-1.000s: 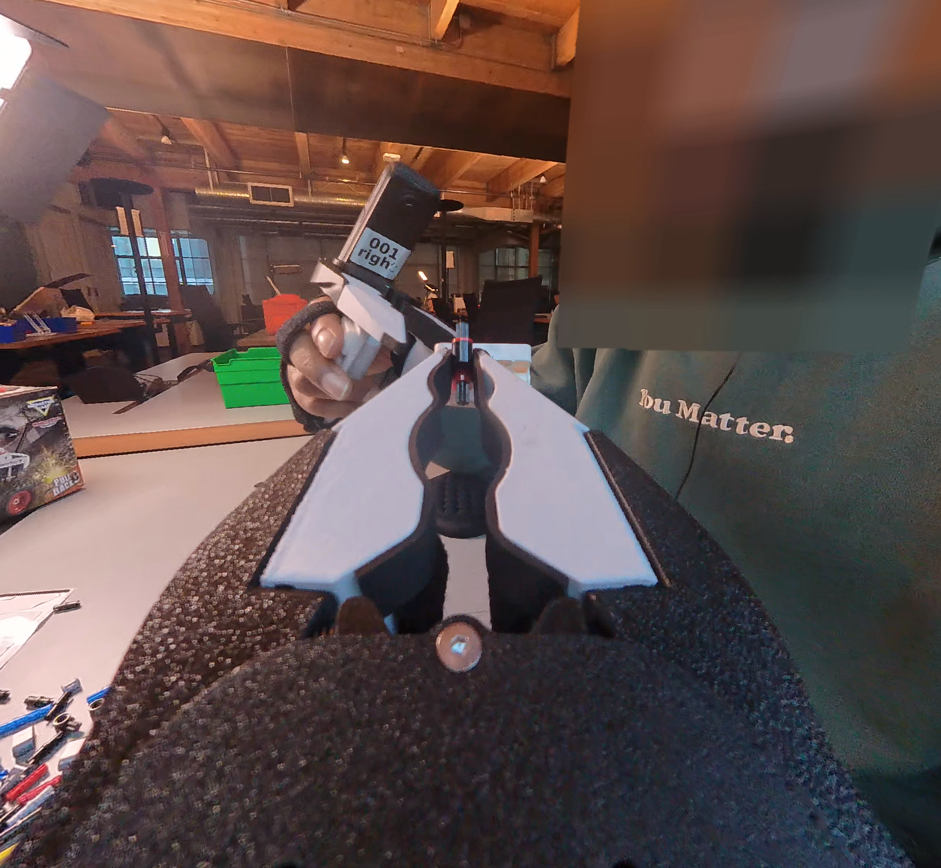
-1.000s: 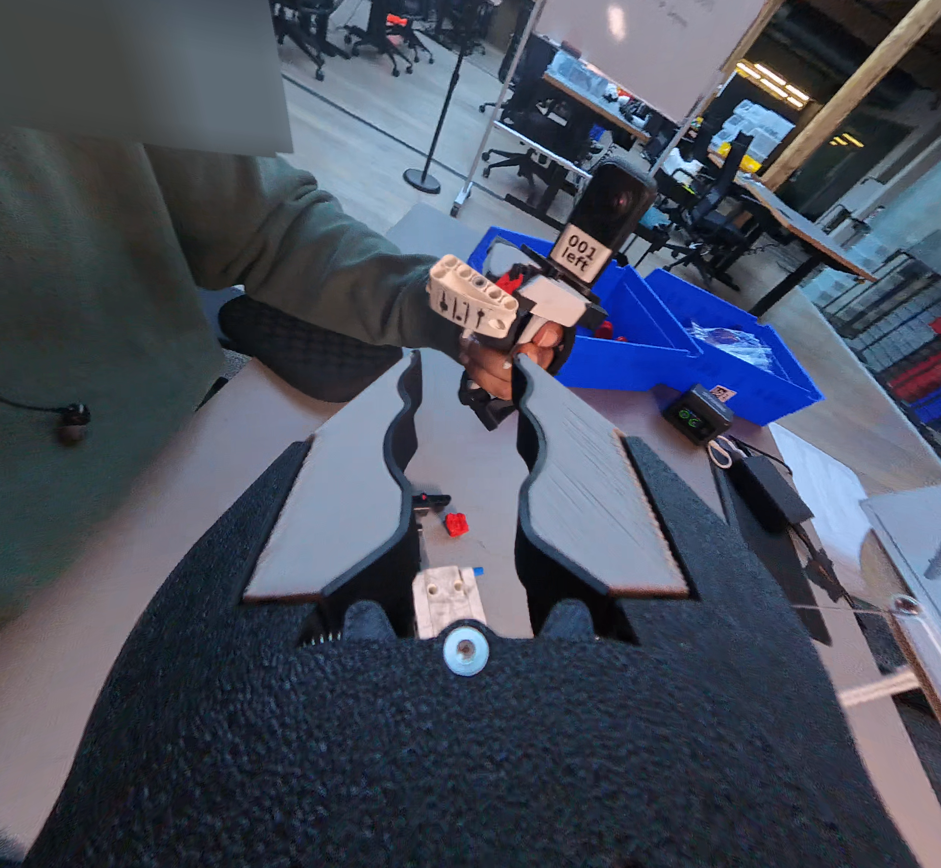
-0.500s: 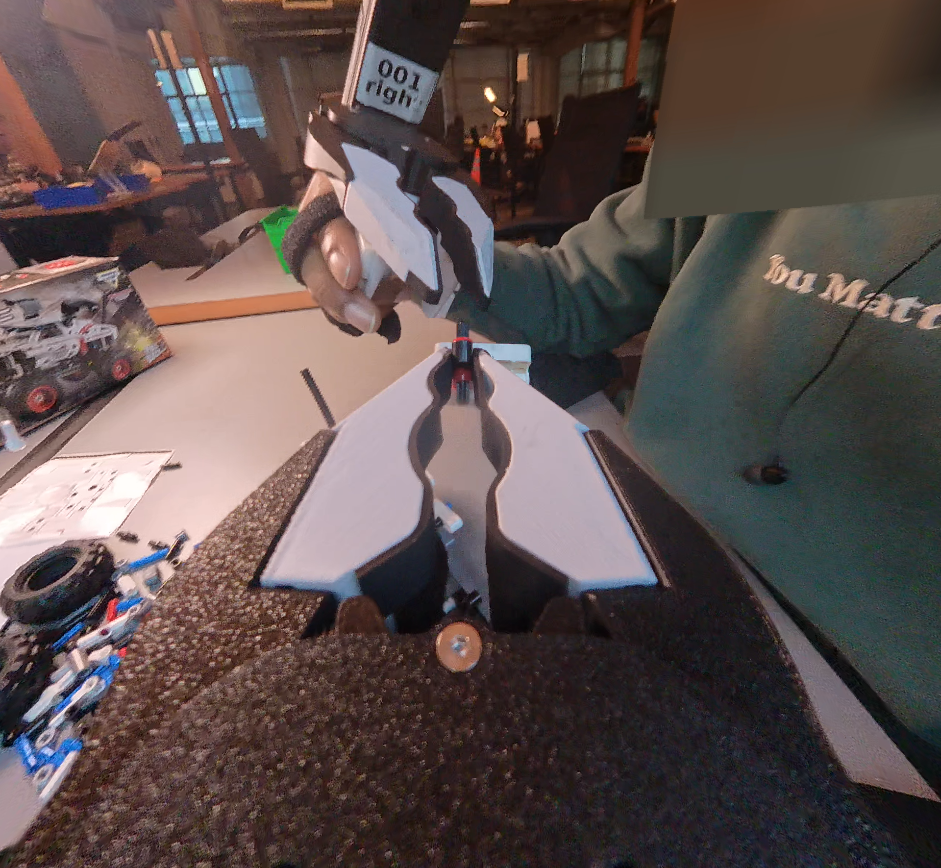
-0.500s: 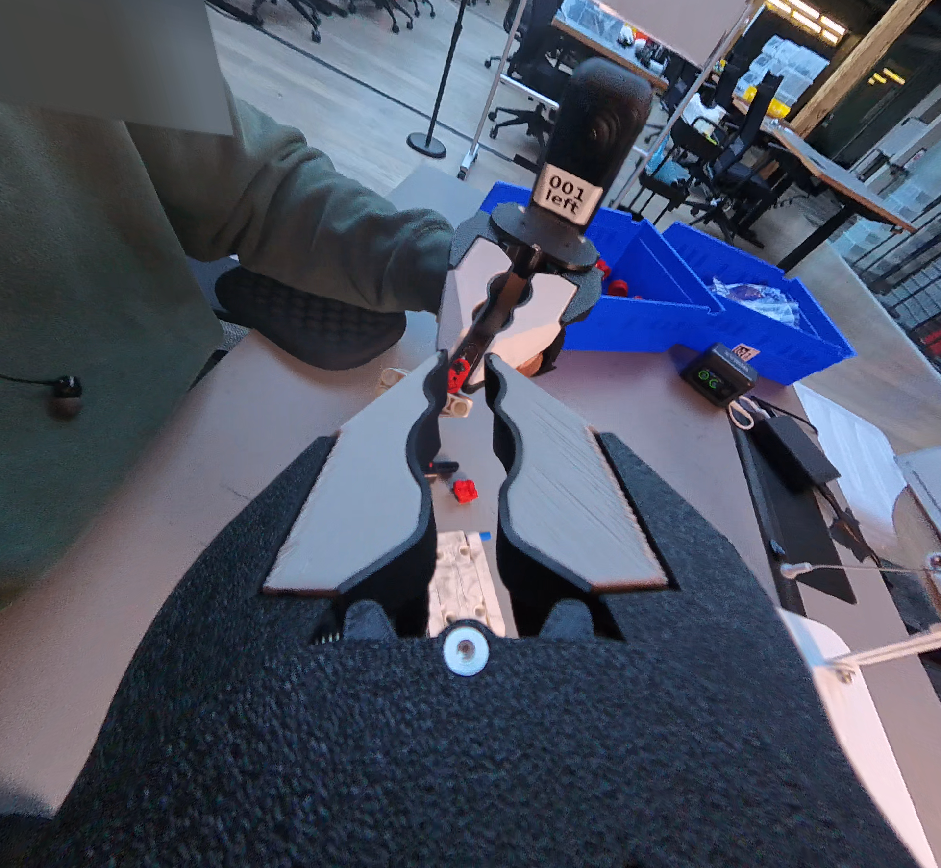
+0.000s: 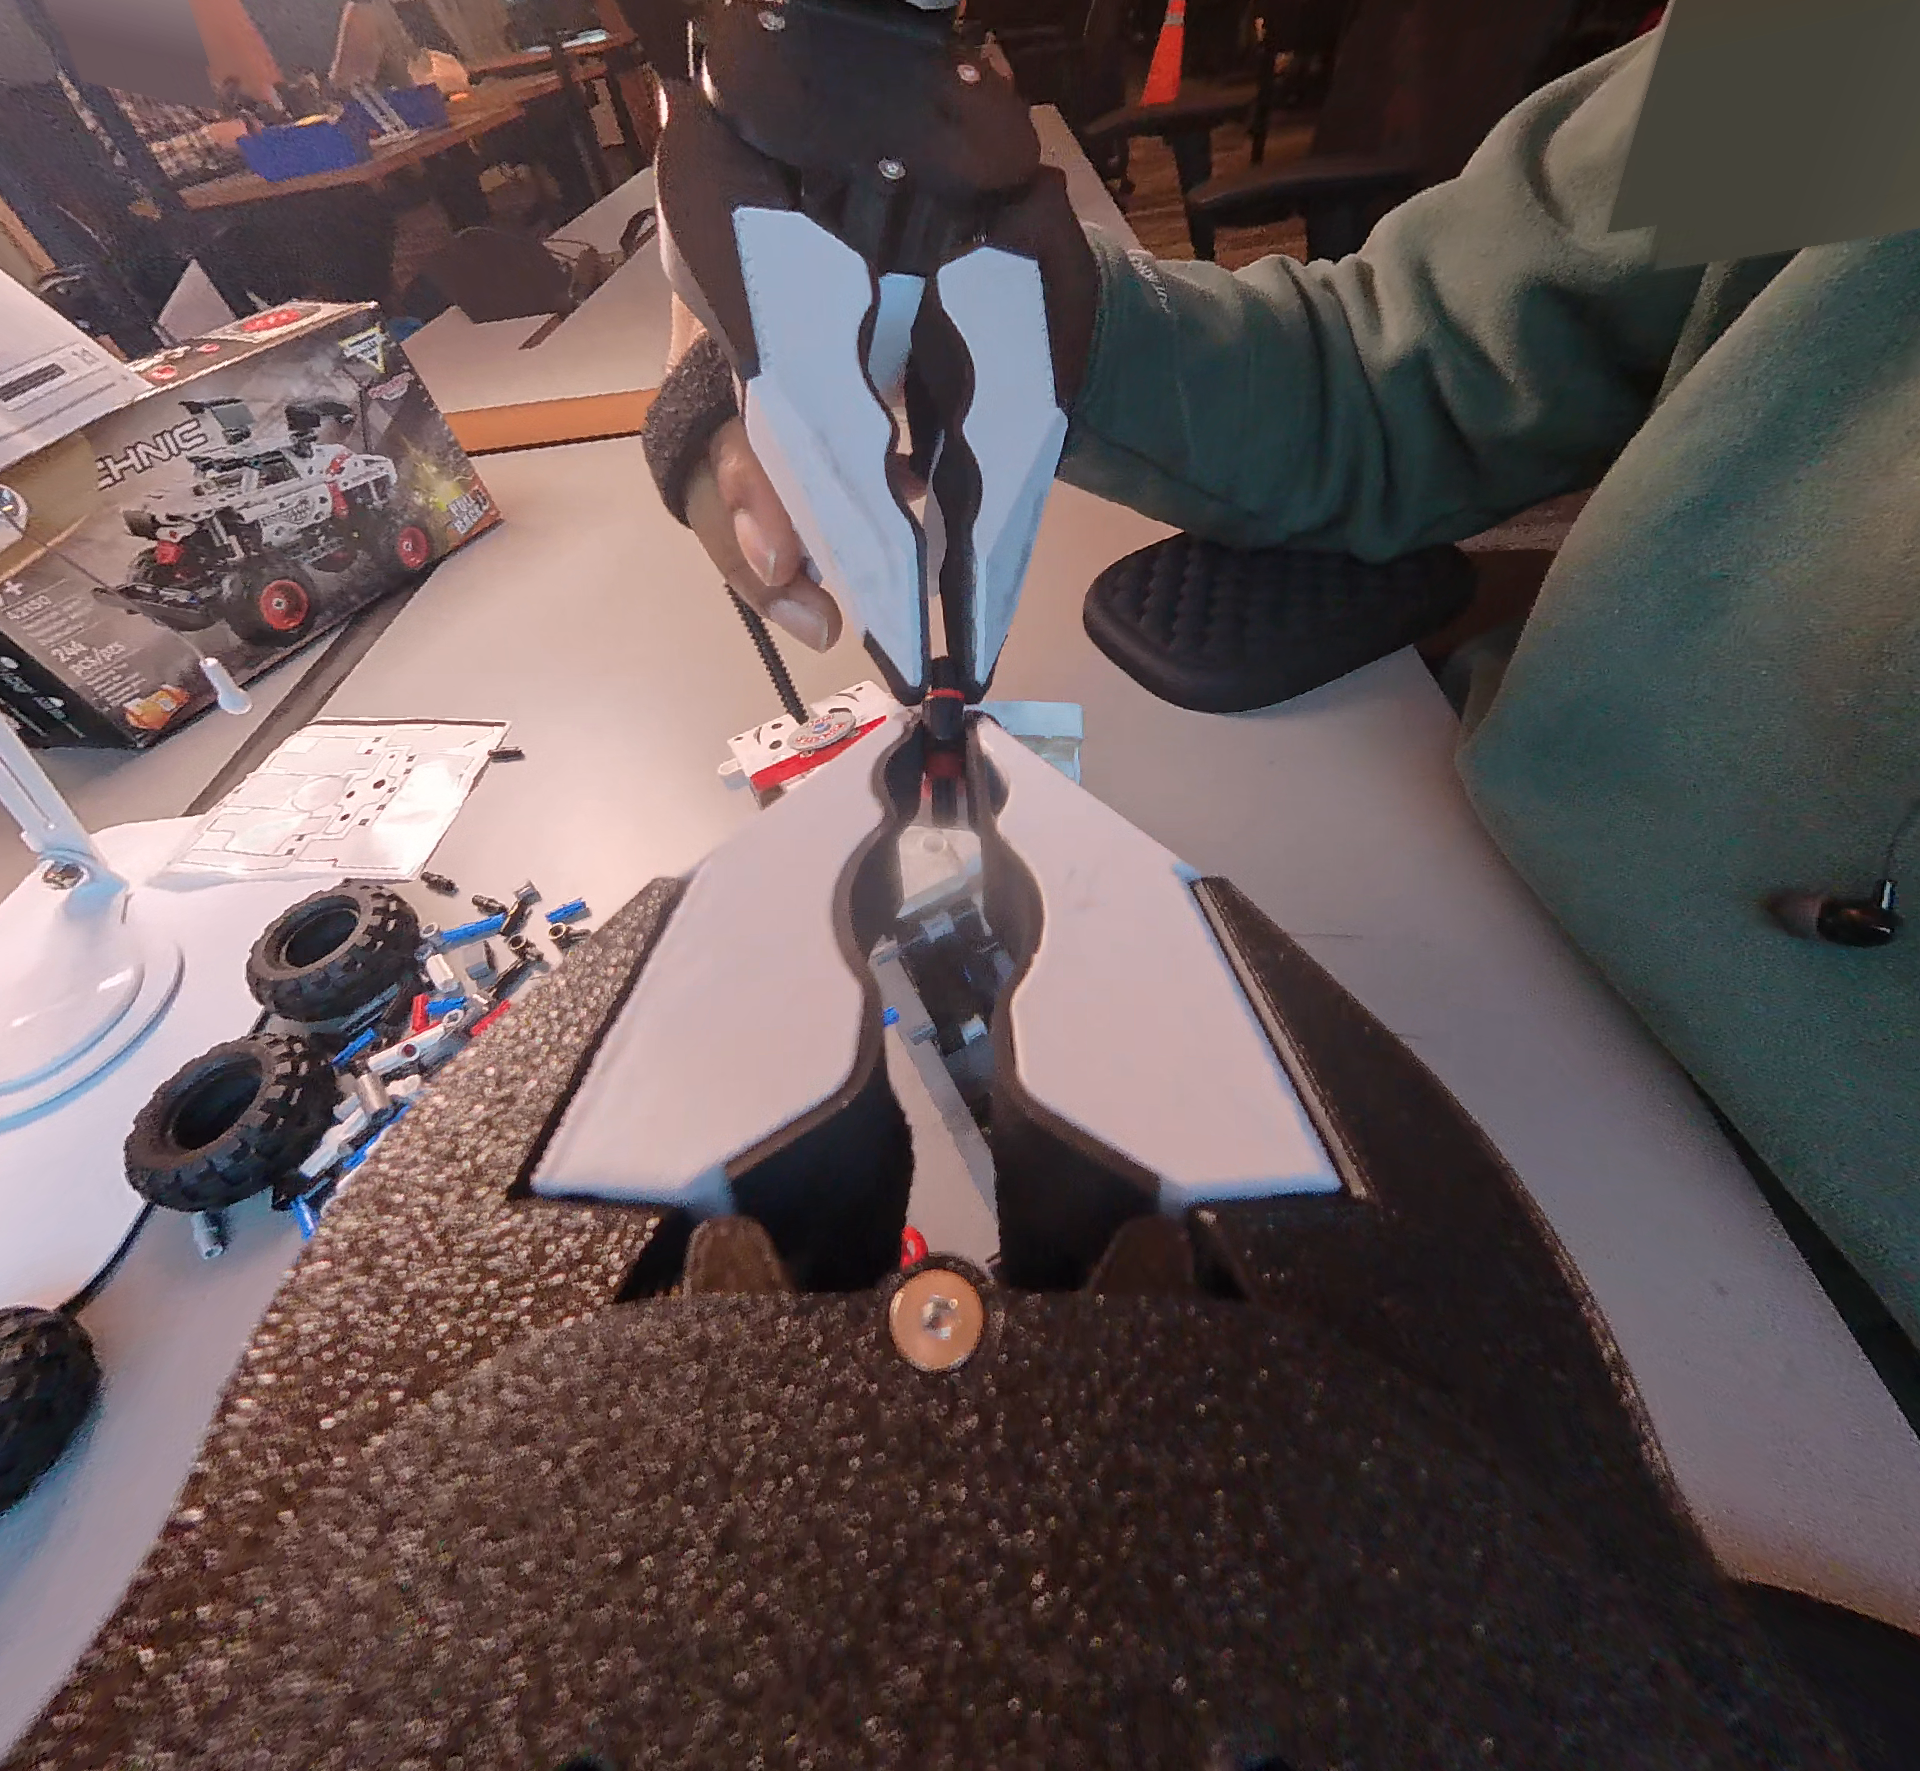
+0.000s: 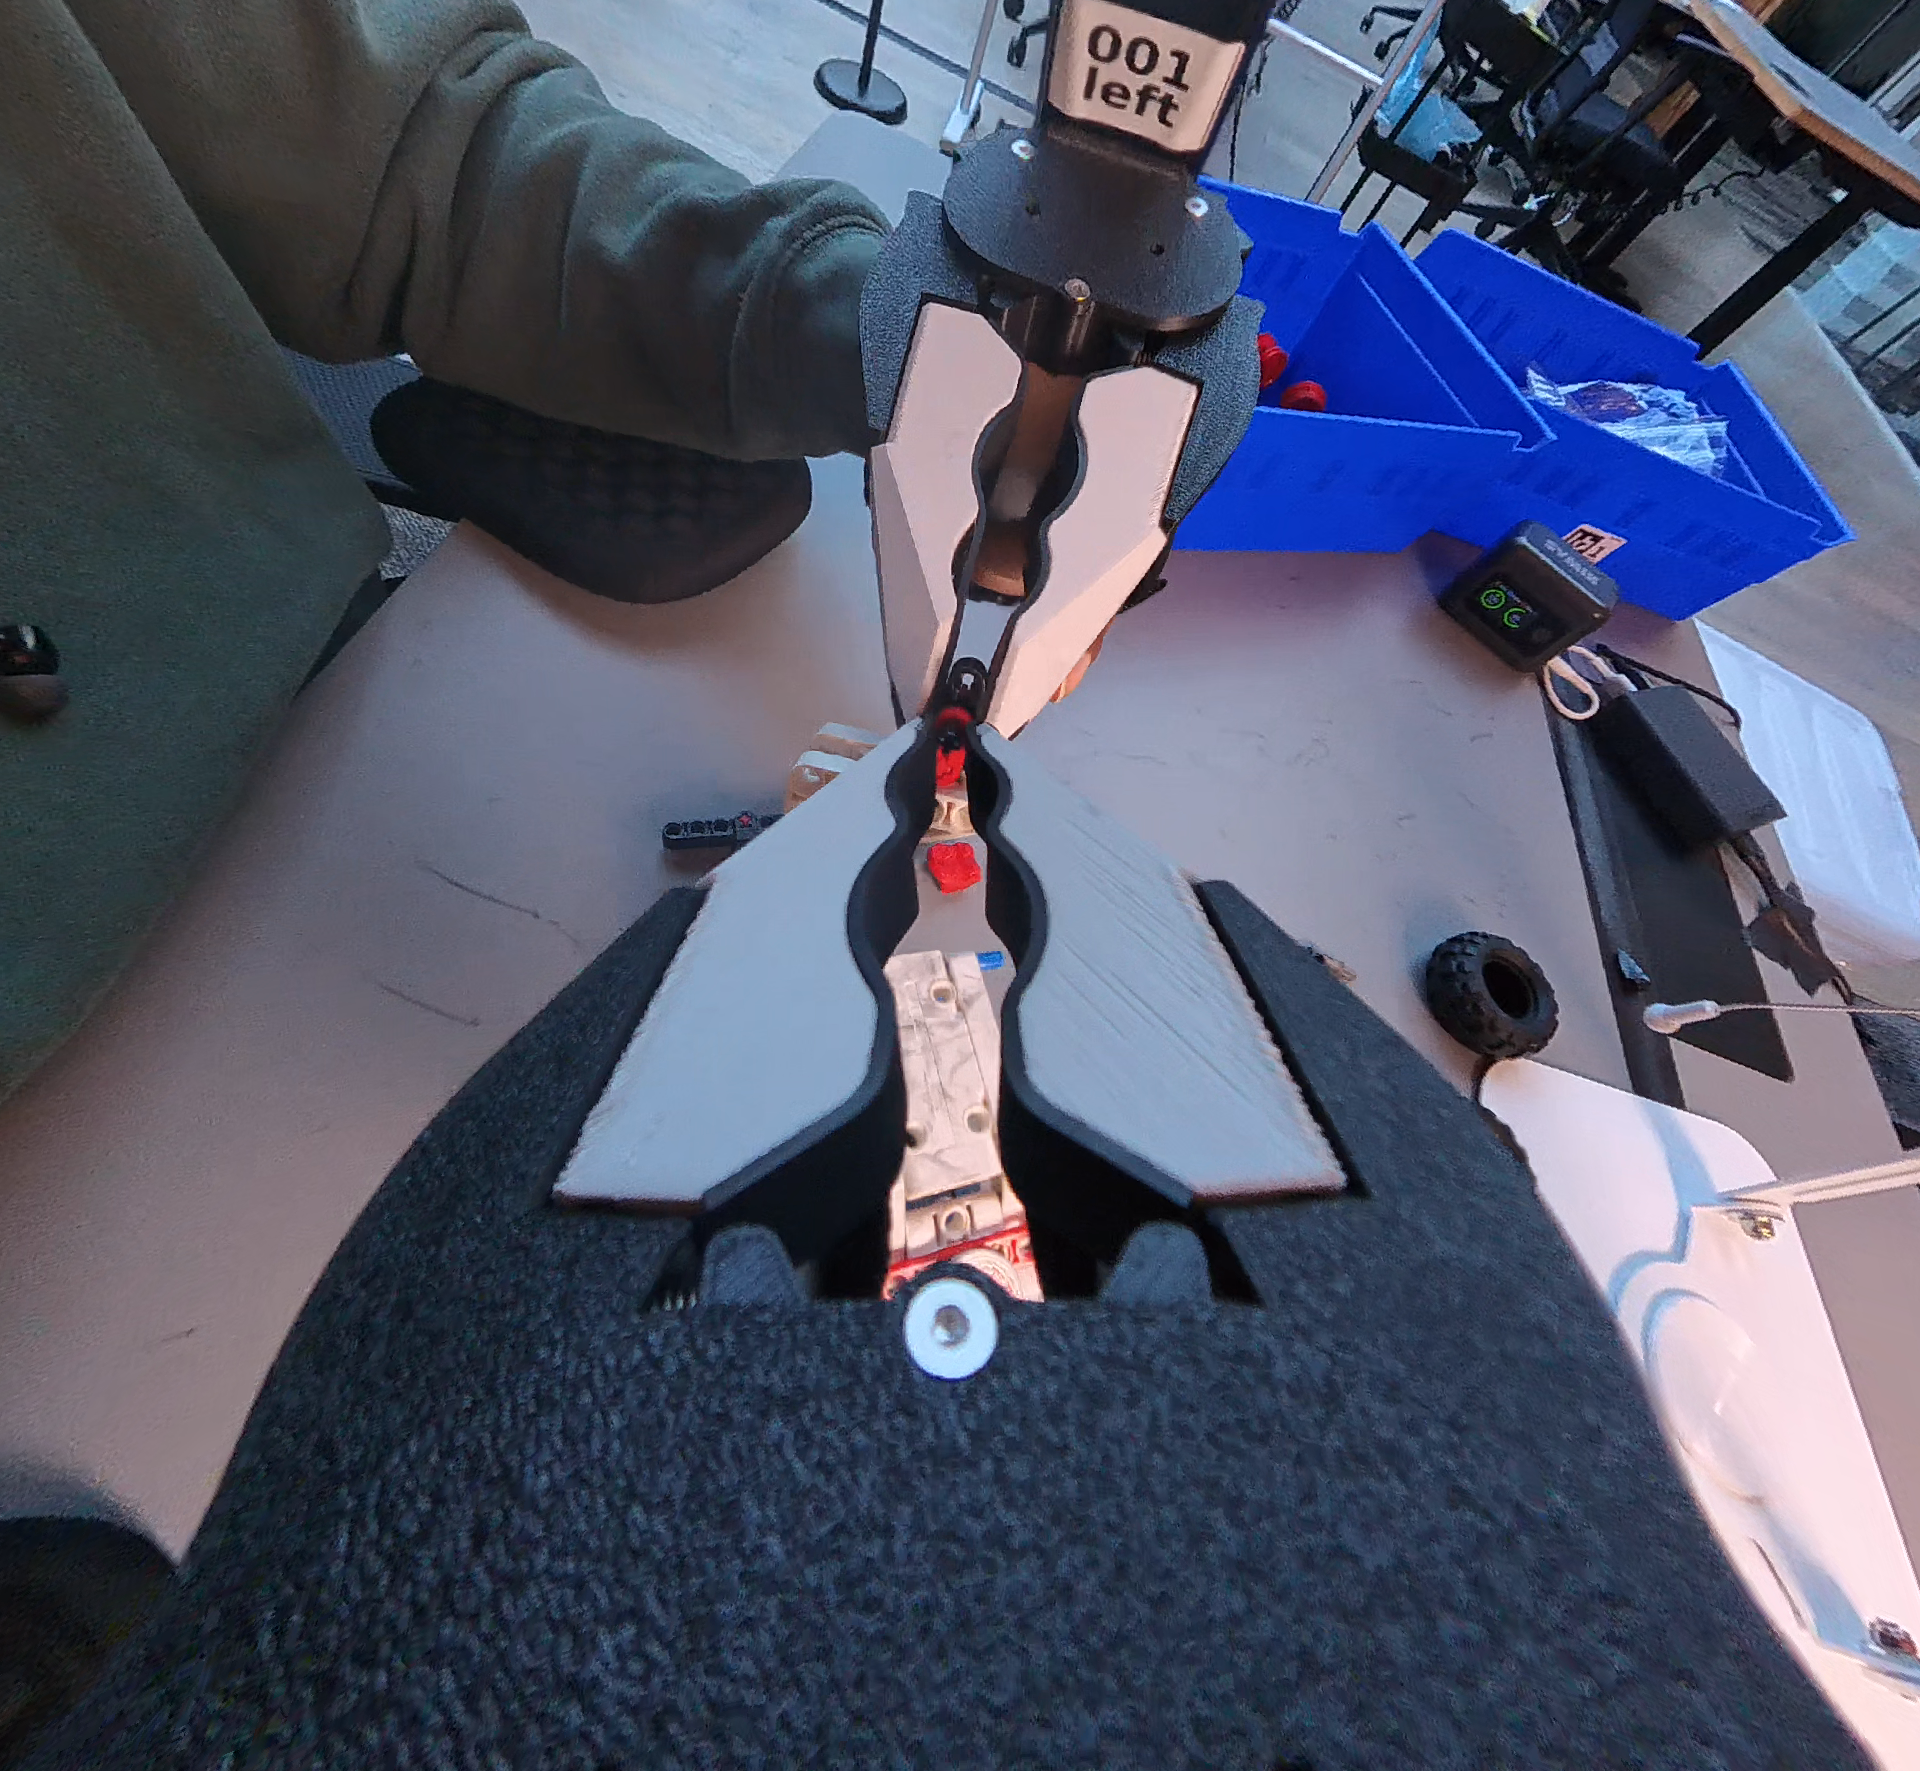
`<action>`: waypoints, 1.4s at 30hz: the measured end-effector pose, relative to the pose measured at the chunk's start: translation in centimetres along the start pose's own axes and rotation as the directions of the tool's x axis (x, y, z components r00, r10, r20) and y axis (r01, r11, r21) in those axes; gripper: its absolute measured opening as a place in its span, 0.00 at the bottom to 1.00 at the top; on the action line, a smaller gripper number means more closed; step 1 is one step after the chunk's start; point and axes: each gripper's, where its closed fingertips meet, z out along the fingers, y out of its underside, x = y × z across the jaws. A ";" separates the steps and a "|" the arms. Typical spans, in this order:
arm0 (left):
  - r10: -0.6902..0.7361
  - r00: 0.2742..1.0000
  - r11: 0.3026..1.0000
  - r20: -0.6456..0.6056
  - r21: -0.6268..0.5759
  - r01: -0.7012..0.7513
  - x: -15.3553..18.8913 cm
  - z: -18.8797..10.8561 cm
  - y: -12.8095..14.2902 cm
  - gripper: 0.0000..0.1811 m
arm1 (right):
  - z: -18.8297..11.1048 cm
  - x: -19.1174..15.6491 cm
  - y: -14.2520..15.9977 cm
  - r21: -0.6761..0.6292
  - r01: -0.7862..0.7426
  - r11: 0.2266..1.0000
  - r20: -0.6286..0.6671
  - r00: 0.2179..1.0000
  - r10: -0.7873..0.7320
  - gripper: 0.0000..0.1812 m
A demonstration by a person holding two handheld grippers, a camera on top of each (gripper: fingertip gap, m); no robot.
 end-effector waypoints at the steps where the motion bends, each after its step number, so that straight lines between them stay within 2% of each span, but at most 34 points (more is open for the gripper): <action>1: -0.004 1.000 1.000 0.009 -0.002 0.004 -0.1 0.0 -0.1 0.04 | -0.1 0.1 -0.1 0.011 0.005 1.000 -0.002 1.000 -0.005 0.02; 8: -0.011 0.997 0.999 0.082 0.039 0.008 -1.1 -1.1 -1.0 0.04 | -1.7 1.3 -0.7 0.199 -0.113 0.973 0.043 0.993 0.107 0.02; 10: -0.013 0.996 0.998 0.087 0.066 0.007 -1.2 -1.3 -1.4 0.09 | -2.2 1.4 -1.0 0.250 -0.144 0.958 0.065 0.989 0.131 0.02; 15: -0.024 0.997 0.996 0.072 0.085 0.018 -0.7 -1.0 -2.0 0.10 | -2.2 1.3 -1.5 0.305 -0.171 0.937 0.095 0.984 0.149 0.02; 20: -0.007 0.994 0.997 0.111 0.071 -0.001 -0.8 -0.3 -2.3 0.10 | -1.9 1.1 -1.8 0.321 -0.174 0.931 0.109 0.983 0.146 0.02; 23: 0.009 0.990 0.998 0.138 0.062 -0.018 -0.8 0.0 -2.5 0.05 | -1.7 1.1 -1.8 0.319 -0.163 0.934 0.101 0.985 0.137 0.02; 29: 0.013 0.984 0.999 0.177 0.039 -0.020 -1.4 -0.2 -2.3 0.04 | -1.6 1.5 -1.6 0.299 -0.139 0.944 0.059 0.990 0.127 0.02; 40: 0.026 0.986 0.997 0.162 0.069 -0.038 -1.2 -0.4 -2.5 0.04 | -1.5 1.4 -1.9 0.270 -0.108 0.957 0.019 0.994 0.107 0.02; 42: 0.030 0.987 0.997 0.161 0.068 -0.041 -1.1 -0.3 -2.5 0.04 | -1.4 1.3 -1.8 0.261 -0.113 0.959 0.025 0.994 0.111 0.06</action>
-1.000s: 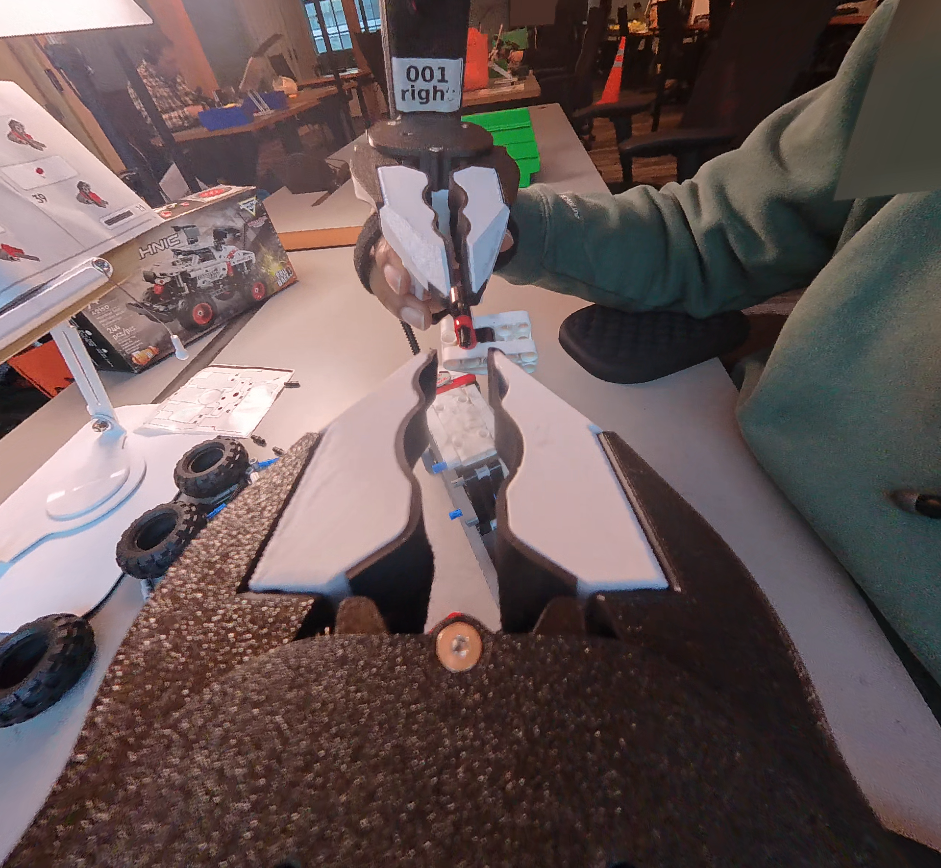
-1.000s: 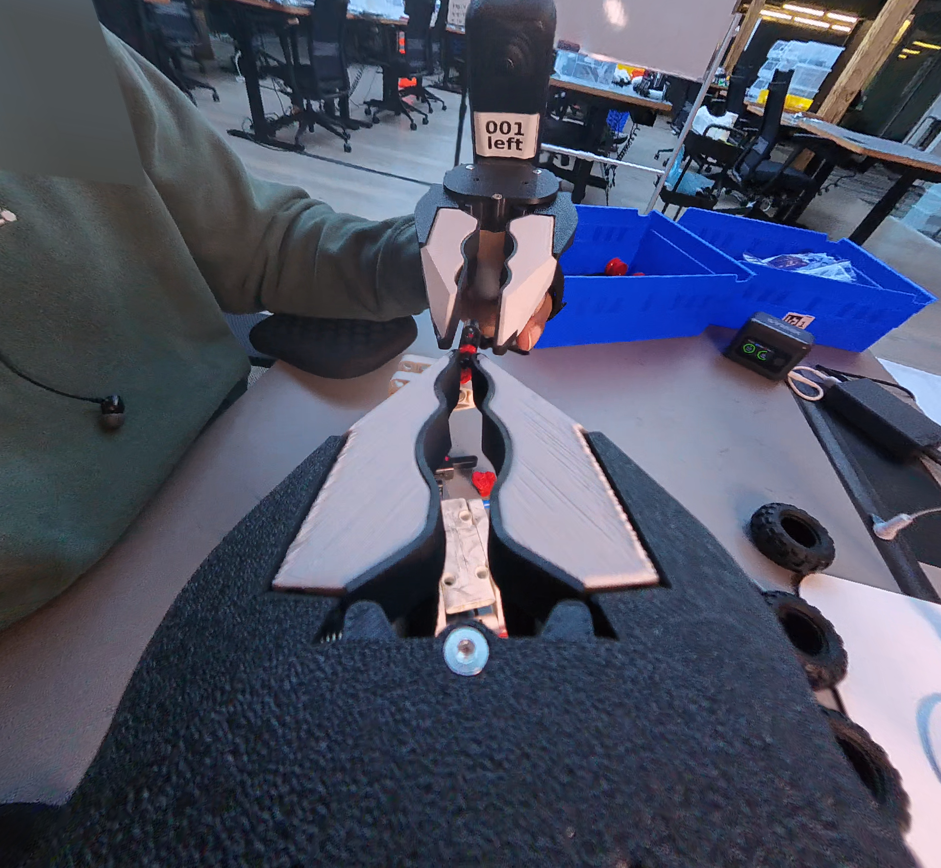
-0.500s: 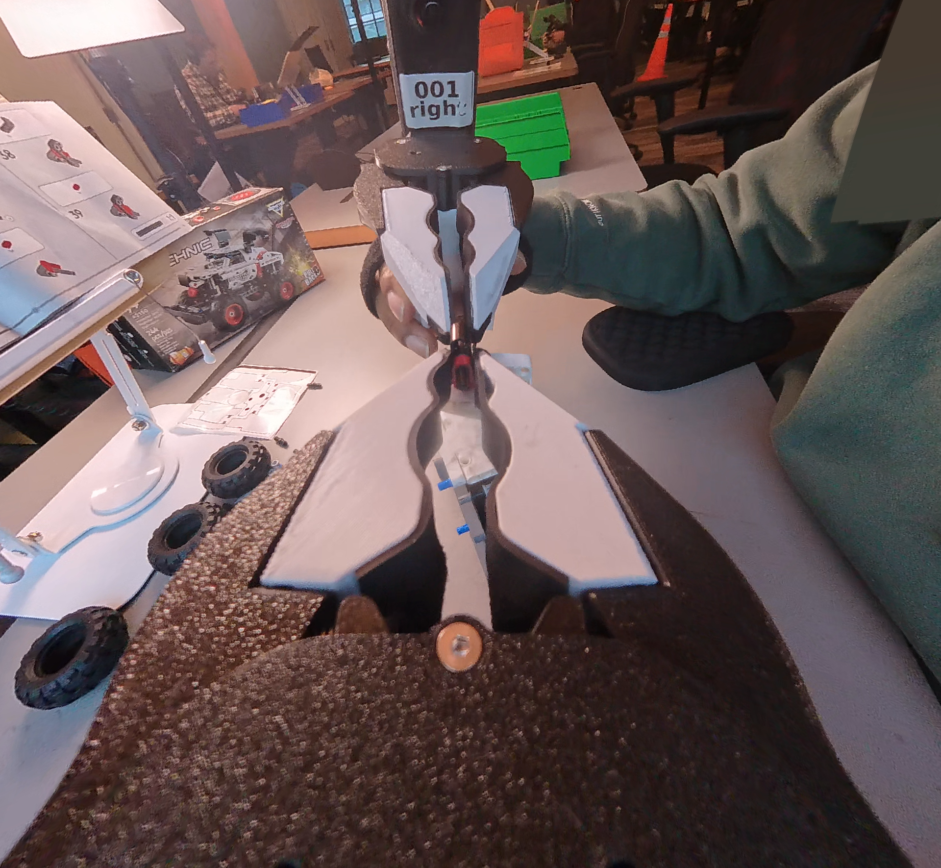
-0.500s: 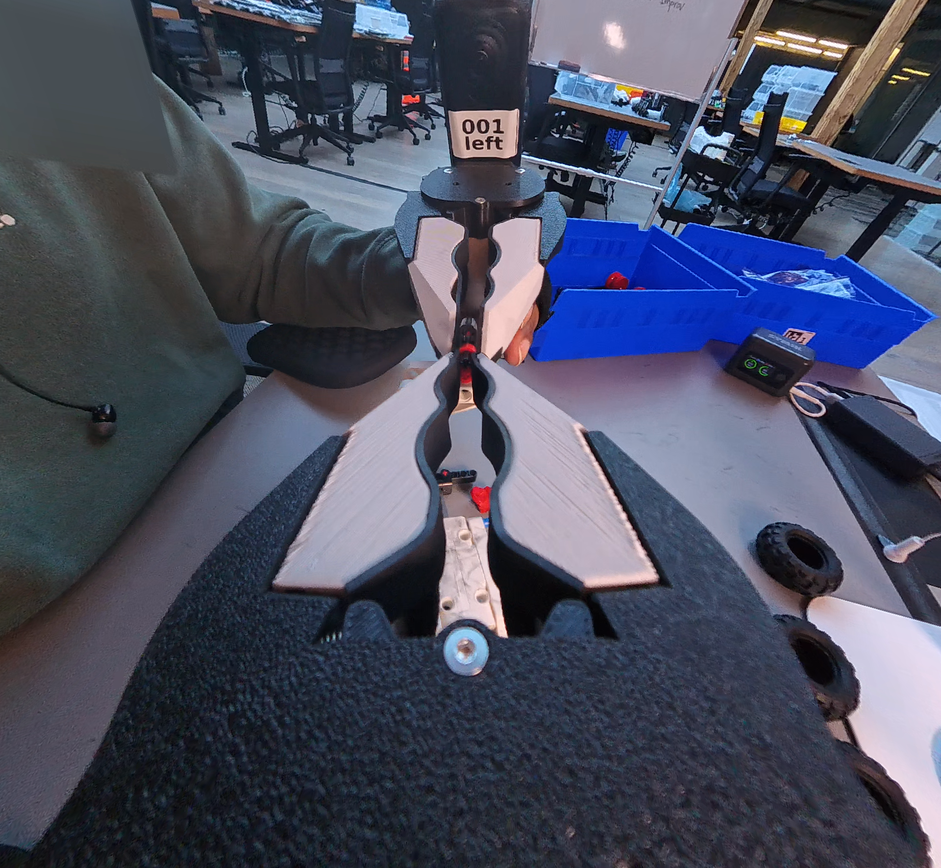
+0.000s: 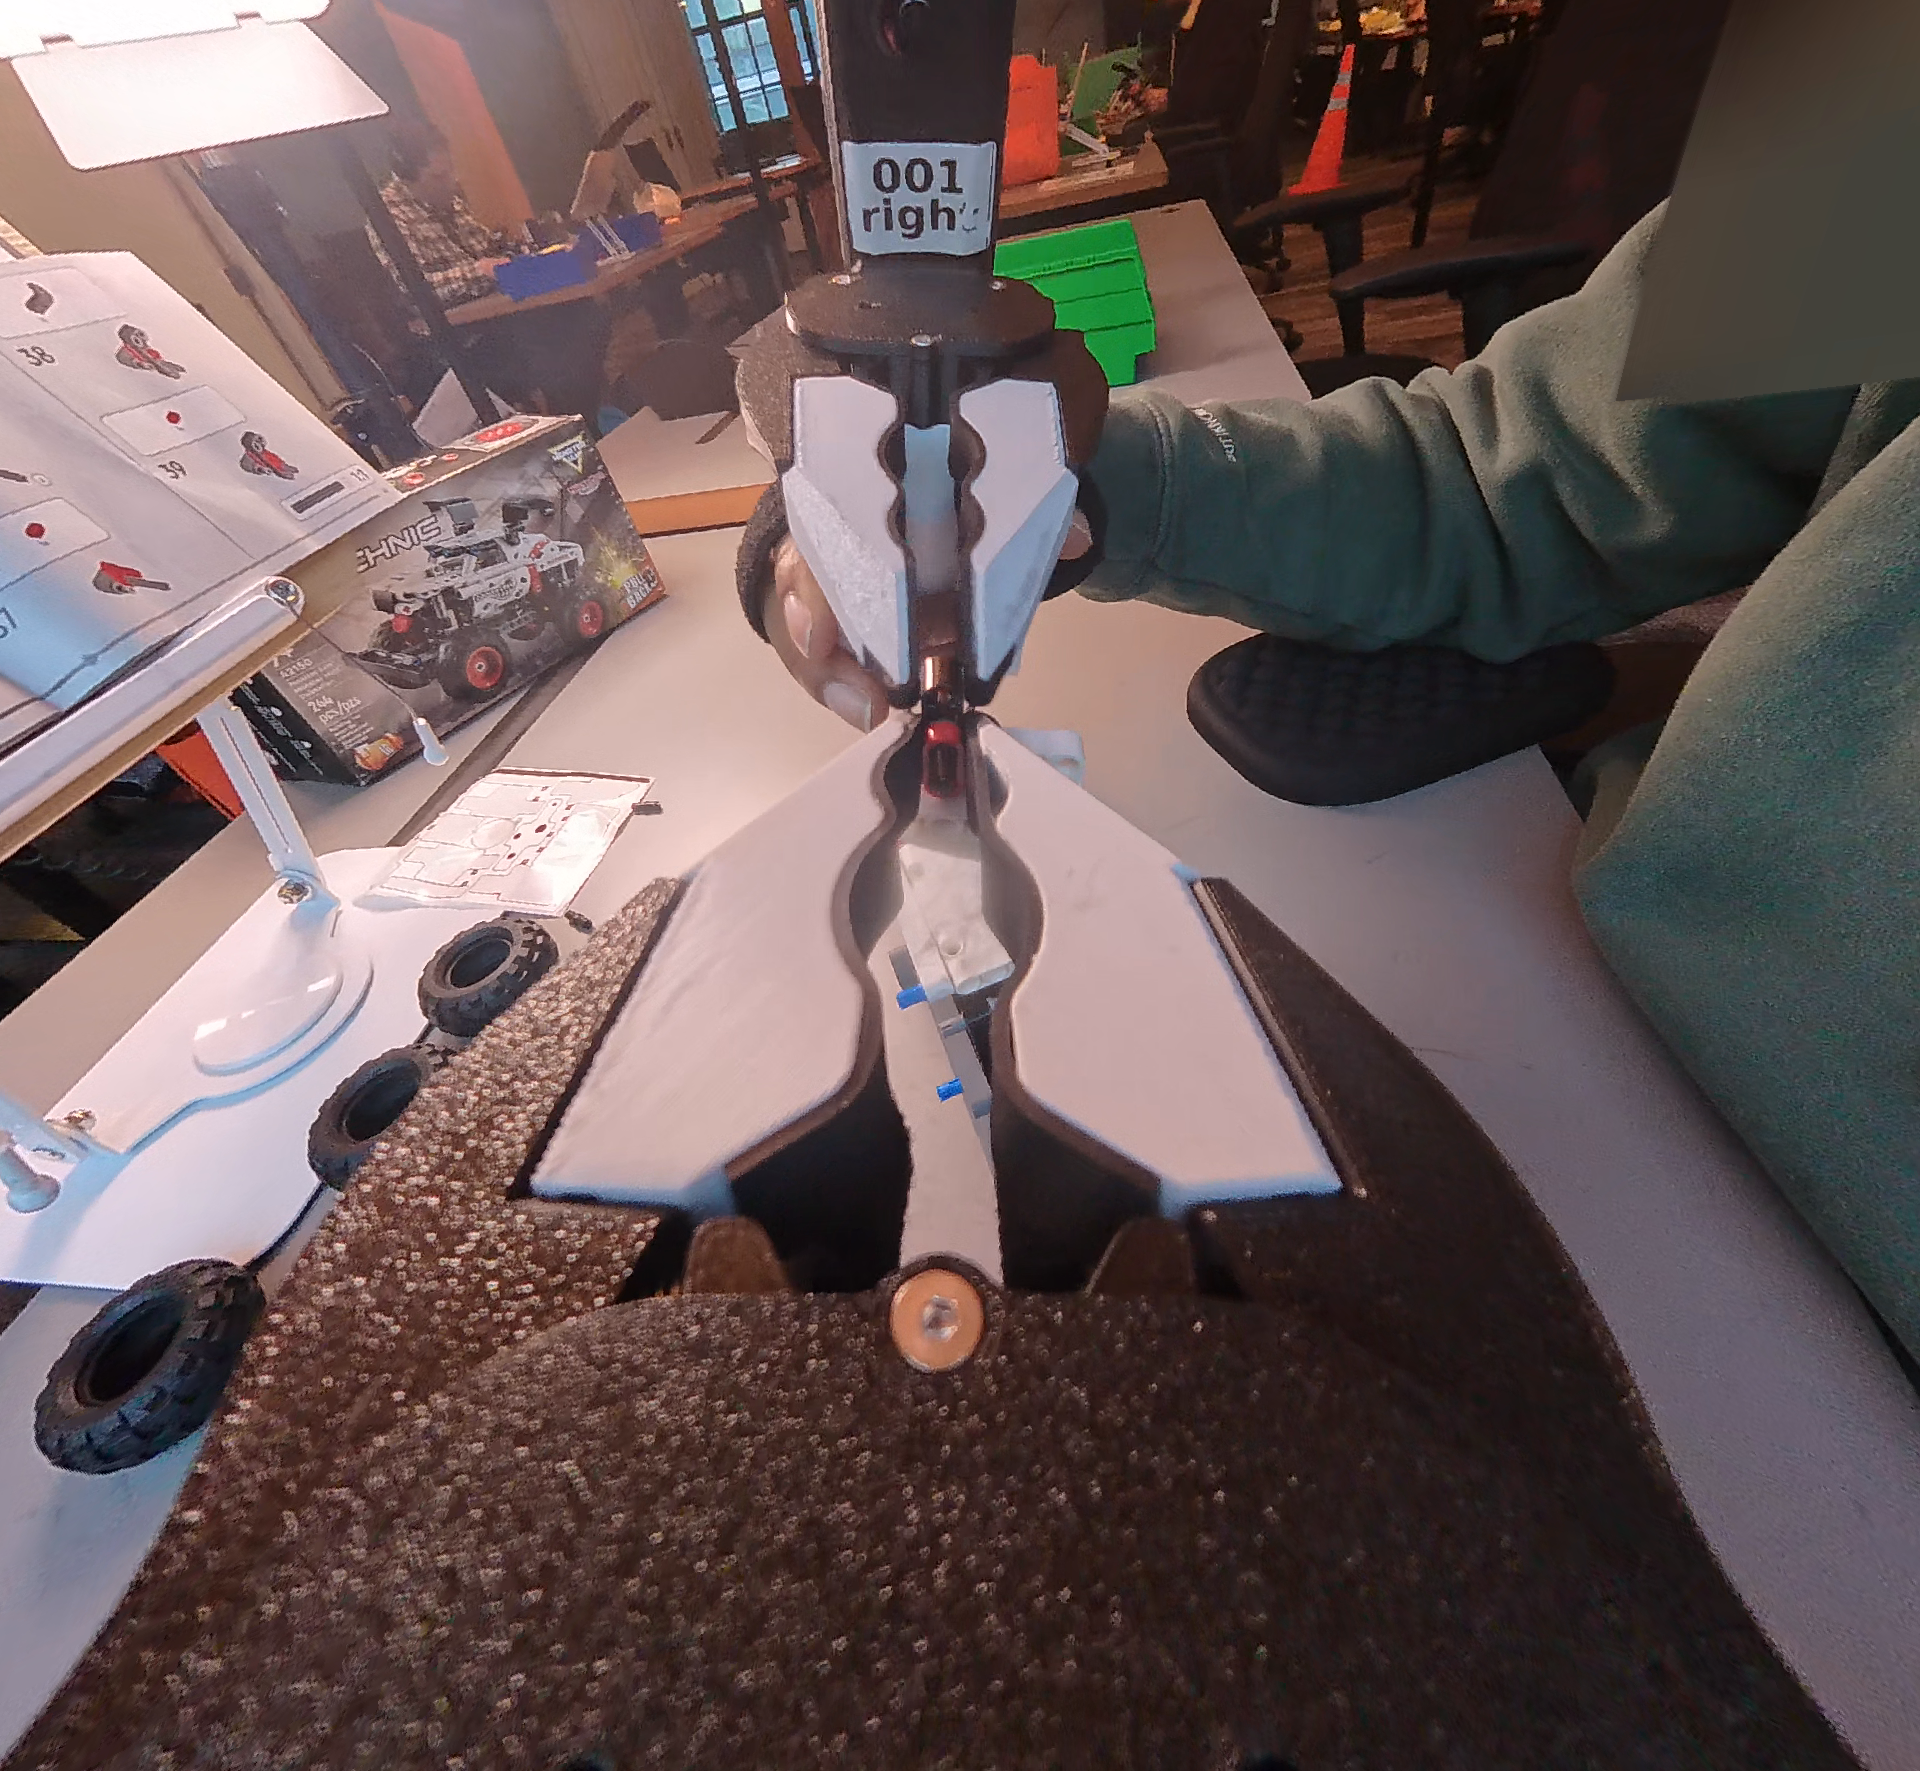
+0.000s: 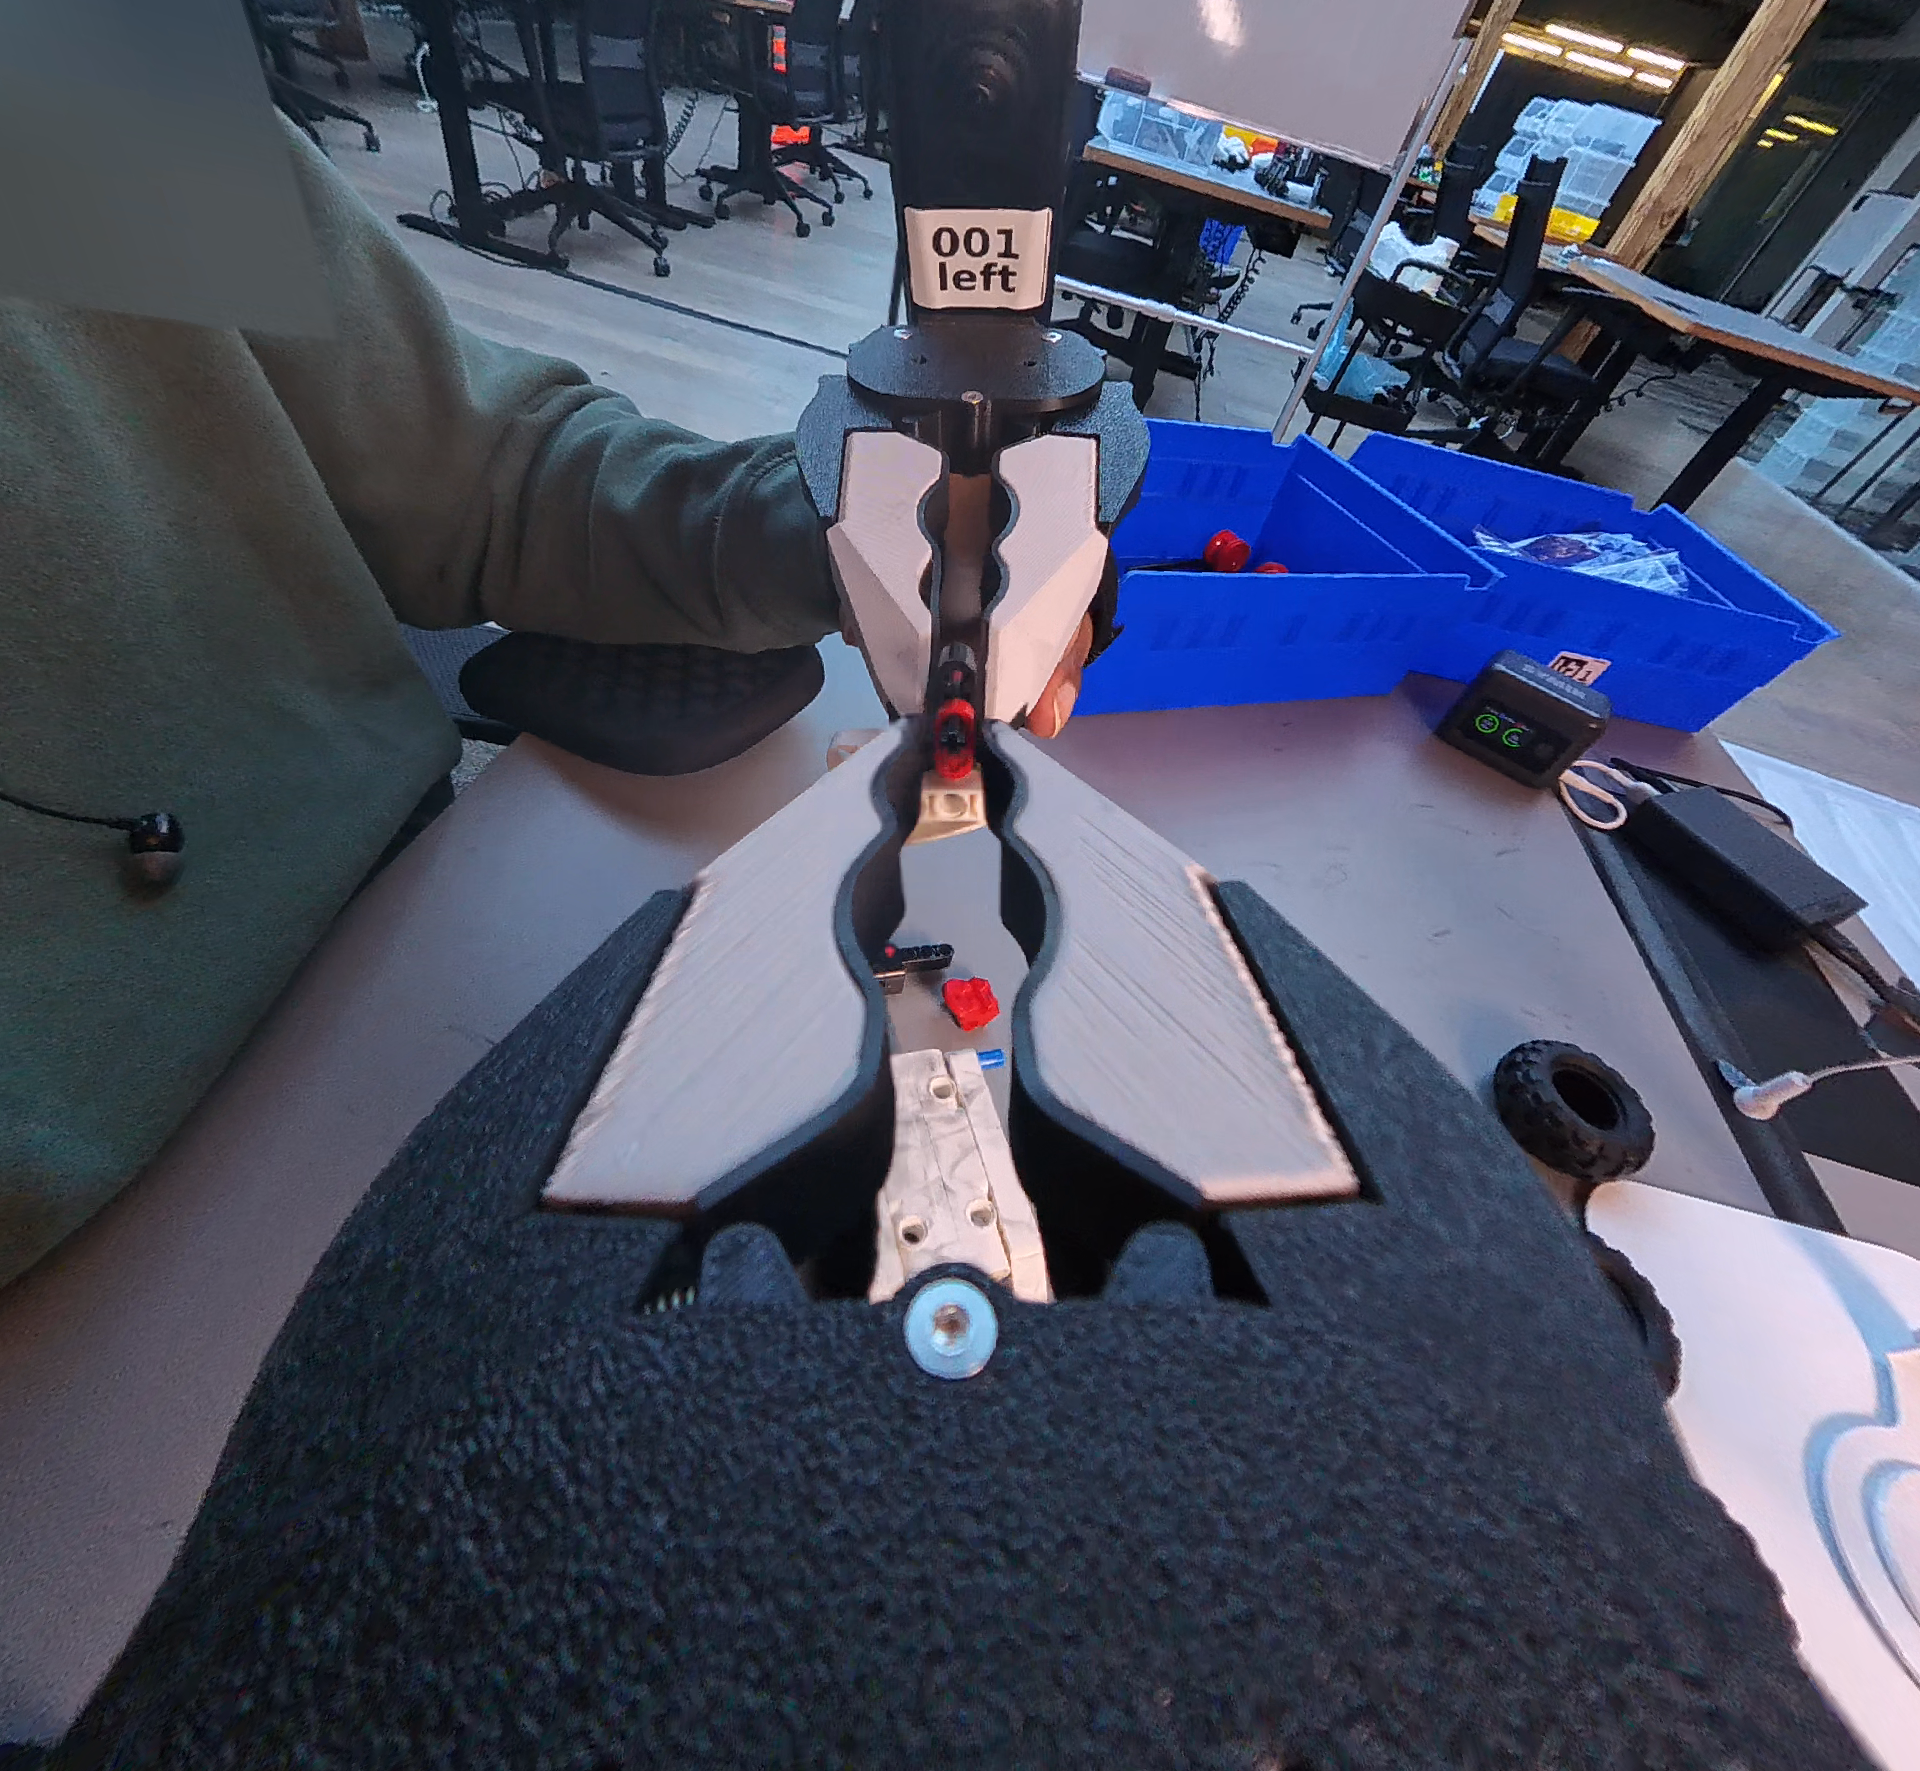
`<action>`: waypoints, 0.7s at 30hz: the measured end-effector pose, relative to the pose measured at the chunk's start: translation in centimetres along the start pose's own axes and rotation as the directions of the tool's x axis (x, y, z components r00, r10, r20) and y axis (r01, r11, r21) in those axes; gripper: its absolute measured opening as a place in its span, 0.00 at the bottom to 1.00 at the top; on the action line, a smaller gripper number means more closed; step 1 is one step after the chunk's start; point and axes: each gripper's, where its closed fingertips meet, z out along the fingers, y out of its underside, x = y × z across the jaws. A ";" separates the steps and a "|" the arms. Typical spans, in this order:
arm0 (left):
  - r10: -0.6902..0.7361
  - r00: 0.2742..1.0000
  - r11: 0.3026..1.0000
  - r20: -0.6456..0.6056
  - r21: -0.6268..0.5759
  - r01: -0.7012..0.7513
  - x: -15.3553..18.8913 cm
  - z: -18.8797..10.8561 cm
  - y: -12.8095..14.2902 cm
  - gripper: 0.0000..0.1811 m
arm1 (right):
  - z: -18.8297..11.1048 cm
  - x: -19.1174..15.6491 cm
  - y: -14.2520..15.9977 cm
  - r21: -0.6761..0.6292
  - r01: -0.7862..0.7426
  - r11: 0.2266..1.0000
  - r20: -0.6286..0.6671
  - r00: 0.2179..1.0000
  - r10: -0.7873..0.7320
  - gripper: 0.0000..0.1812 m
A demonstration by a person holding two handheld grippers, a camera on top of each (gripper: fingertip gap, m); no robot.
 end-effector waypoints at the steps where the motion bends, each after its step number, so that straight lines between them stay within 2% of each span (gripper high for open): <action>1: 0.005 1.000 1.000 0.007 -0.003 -0.005 -0.1 0.0 0.0 0.04 | 0.0 -0.1 0.1 -0.005 -0.005 1.000 0.005 1.000 0.005 0.07; 14: 0.016 0.999 1.000 0.039 -0.001 -0.016 -0.7 -0.4 0.0 0.04 | -0.4 0.6 0.0 -0.012 0.004 1.000 -0.027 1.000 -0.005 0.03; 19: 0.004 0.999 1.000 0.036 0.004 -0.004 -0.7 -0.3 0.1 0.03 | -0.2 0.7 -0.1 -0.021 0.015 1.000 -0.051 0.999 -0.016 0.03; 21: 0.009 0.999 1.000 0.032 0.004 -0.009 -0.6 -0.3 0.0 0.03 | 0.0 0.5 0.1 -0.040 0.022 0.999 -0.046 0.999 -0.024 0.08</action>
